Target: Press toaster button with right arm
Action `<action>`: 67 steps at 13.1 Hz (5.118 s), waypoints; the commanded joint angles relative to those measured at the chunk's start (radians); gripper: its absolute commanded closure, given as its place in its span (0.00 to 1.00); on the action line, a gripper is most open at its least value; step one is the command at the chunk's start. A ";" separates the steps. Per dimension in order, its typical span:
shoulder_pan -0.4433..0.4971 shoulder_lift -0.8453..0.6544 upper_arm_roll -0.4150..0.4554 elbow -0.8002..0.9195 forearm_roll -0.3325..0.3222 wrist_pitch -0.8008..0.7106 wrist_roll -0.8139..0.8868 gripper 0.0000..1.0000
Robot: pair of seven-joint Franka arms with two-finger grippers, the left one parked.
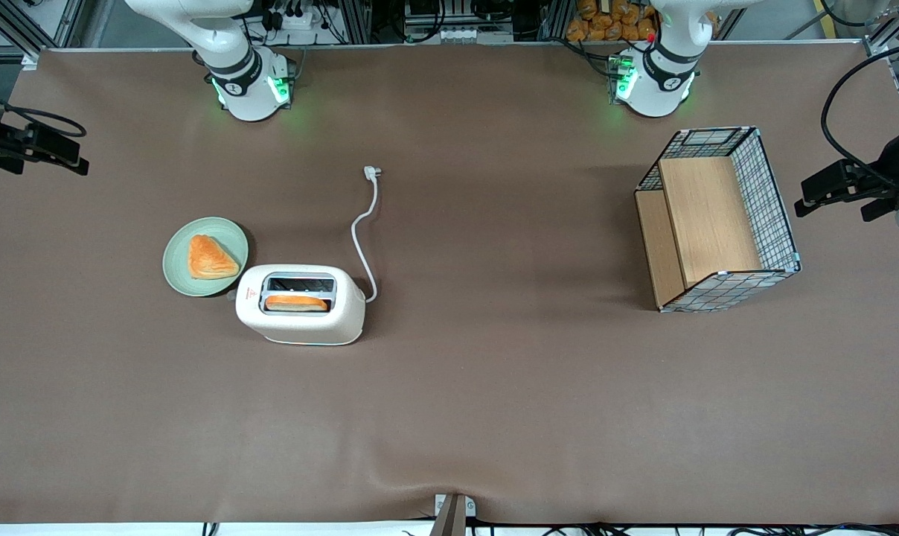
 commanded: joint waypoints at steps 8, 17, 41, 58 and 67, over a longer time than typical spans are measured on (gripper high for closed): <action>-0.030 0.197 -0.003 0.011 0.145 -0.003 0.004 0.00; -0.061 0.311 -0.003 -0.216 0.436 0.201 -0.079 0.36; -0.056 0.500 -0.002 -0.212 0.620 0.468 -0.335 1.00; -0.099 0.626 -0.002 -0.212 0.780 0.468 -0.488 1.00; -0.101 0.690 -0.002 -0.213 0.801 0.552 -0.571 1.00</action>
